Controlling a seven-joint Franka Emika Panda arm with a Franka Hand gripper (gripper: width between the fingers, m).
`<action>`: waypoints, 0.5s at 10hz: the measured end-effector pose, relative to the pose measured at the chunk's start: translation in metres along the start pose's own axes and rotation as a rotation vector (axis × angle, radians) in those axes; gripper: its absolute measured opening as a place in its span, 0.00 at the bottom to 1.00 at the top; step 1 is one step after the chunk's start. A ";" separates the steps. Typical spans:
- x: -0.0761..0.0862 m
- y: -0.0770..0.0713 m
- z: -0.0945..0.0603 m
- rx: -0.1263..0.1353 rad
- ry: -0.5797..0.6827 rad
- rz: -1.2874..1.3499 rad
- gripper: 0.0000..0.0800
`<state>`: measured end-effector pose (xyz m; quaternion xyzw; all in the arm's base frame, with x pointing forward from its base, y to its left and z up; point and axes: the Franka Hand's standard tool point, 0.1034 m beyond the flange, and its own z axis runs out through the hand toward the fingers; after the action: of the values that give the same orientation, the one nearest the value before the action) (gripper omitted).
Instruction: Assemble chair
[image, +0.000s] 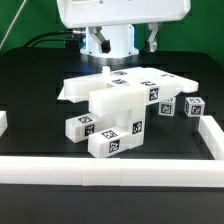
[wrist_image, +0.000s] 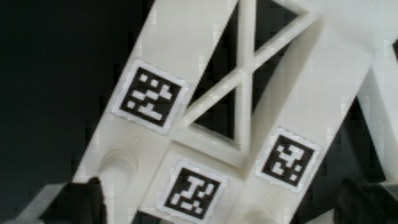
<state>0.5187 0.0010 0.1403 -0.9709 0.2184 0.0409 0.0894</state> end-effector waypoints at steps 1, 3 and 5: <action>0.000 0.000 0.000 -0.001 0.003 -0.012 0.81; -0.005 0.013 0.003 -0.011 0.026 -0.278 0.81; -0.012 0.029 0.007 -0.014 0.047 -0.467 0.81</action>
Offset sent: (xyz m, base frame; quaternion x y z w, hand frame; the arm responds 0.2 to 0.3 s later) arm -0.0322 -0.0181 -0.0065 0.0416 0.0587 -0.2687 0.9605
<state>0.4951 -0.0186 0.1304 -0.9964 -0.0103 -0.0019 0.0844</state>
